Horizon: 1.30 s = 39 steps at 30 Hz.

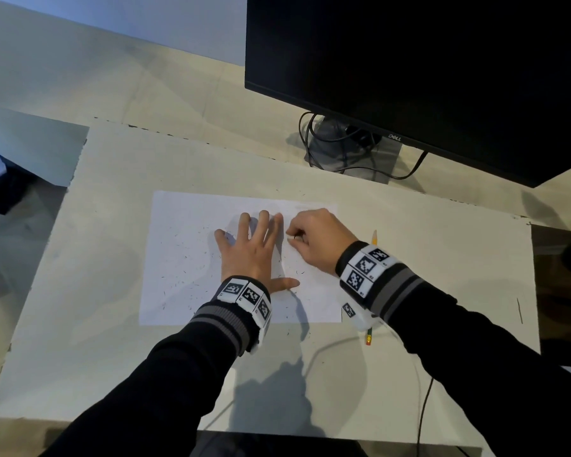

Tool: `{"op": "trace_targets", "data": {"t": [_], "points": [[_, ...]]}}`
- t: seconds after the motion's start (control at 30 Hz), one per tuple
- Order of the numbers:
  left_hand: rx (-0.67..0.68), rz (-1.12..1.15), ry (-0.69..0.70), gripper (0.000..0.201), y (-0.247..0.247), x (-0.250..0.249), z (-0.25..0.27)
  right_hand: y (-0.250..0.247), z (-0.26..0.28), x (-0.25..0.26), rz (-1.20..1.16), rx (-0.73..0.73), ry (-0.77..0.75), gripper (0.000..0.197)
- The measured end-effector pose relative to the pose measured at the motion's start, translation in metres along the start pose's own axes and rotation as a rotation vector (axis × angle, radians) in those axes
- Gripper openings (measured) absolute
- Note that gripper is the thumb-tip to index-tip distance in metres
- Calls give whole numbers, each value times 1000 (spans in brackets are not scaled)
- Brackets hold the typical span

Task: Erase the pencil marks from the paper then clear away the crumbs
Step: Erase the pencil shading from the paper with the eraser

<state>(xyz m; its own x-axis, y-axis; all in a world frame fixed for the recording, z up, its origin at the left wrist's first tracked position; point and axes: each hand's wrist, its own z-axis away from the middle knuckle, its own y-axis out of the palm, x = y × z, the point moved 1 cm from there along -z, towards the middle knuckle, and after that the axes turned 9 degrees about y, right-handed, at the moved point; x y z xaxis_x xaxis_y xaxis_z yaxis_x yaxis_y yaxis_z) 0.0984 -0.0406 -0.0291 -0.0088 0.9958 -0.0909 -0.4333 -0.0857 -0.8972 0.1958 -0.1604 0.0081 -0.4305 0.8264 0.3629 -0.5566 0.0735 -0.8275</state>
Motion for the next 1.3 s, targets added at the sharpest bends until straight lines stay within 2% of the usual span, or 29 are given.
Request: {"op": "trace_targets", "data": {"t": [0.07,0.2,0.37,0.53,0.7,0.77,0.87,0.9,1.0,1.03,1.13,1.2,1.3], "points": [[2,2,2,126,0,0,0,-8,-9,0,28,10,23,9],[3,3,-4,126,-1,0,-2,-9,-19,-3,-15,-117,65,7],[-9,-2,1,125,1,0,0,-5,7,-3,55,73,-54,11],[-21,-9,-8,124,1,0,0,-5,-6,-17,-6,-142,21,14],[-19,-23,-5,124,2,0,0,4,11,-13,40,9,-93,17],[-23,-23,-6,124,1,0,-1,-6,1,-19,19,-62,-49,15],[-10,-22,-8,125,0,0,-1,-11,-4,-26,-87,-244,48,15],[-5,-25,-9,125,0,0,-2,-6,-1,-24,-111,-243,29,15],[5,-32,-7,125,-1,0,-2,16,19,-13,-109,-91,-88,17],[3,-36,-7,125,-1,0,-3,19,20,-14,-112,-89,-82,17],[2,-26,-10,124,-1,0,-2,14,6,-23,-148,-238,24,17],[4,-19,-11,124,-1,-1,-3,14,3,-21,-143,-255,20,17],[-3,-14,-14,125,-1,-1,-4,17,7,-11,-51,-106,-115,15]]}}
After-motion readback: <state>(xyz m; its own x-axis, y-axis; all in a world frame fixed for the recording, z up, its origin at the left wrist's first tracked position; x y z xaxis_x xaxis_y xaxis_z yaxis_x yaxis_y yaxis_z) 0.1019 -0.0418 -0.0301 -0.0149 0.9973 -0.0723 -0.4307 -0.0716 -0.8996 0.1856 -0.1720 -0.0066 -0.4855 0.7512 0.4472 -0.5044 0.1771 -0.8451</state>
